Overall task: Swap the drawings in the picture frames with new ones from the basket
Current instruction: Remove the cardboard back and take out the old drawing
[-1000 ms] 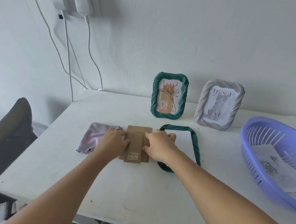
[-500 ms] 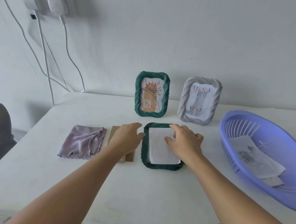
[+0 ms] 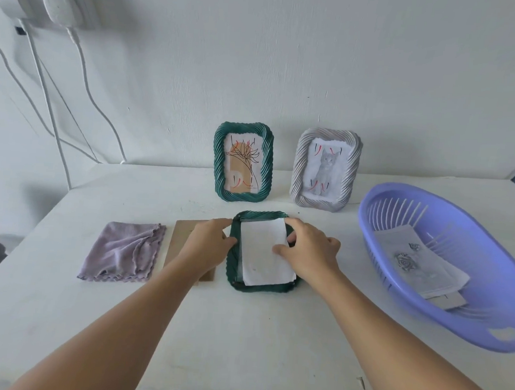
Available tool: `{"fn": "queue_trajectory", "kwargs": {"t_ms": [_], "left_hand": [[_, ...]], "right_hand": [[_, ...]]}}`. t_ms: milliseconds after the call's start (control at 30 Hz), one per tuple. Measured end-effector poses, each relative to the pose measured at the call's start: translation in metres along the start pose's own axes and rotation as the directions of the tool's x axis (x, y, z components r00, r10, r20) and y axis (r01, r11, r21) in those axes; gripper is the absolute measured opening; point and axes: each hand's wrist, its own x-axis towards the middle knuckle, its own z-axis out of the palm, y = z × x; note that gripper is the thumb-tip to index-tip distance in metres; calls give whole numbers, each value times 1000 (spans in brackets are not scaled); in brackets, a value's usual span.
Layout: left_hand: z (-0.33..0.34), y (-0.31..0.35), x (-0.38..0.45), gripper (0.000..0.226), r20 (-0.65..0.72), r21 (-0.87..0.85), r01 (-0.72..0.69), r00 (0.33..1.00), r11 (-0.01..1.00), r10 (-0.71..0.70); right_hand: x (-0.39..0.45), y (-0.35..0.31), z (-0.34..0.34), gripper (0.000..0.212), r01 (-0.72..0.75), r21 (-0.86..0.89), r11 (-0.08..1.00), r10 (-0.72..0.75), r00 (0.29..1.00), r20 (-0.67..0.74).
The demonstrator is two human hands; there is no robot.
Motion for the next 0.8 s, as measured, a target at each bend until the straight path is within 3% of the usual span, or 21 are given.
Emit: {"fn": "queue_trajectory", "kwargs": {"t_ms": [300, 400, 467, 600, 700, 800], "left_hand": [[2, 0, -3, 56, 1, -3, 0, 1000, 1000, 0], [4, 6, -8, 61, -106, -30, -38, 994, 999, 34], [4, 14, -8, 68, -112, -169, -21, 994, 985, 2], [0, 34, -4, 83, 68, -505, 139, 990, 852, -122], [-3, 40, 0, 82, 177, -702, 184, 981, 688, -81], [-2, 42, -1, 80, 126, -743, 102, 992, 662, -11]], "right_hand": [[-1, 3, 0, 55, 37, 165, 986, -29, 998, -51], [2, 4, -2, 54, 56, 368, 928, -24, 996, -91], [6, 4, -4, 56, 70, 542, 837, -19, 995, -99], [11, 3, -10, 56, 66, 699, 712, -10, 996, -84], [9, 6, -14, 57, 52, 687, 724, -17, 998, -58], [1, 7, -22, 60, 67, 561, 825, -22, 996, -85]]}}
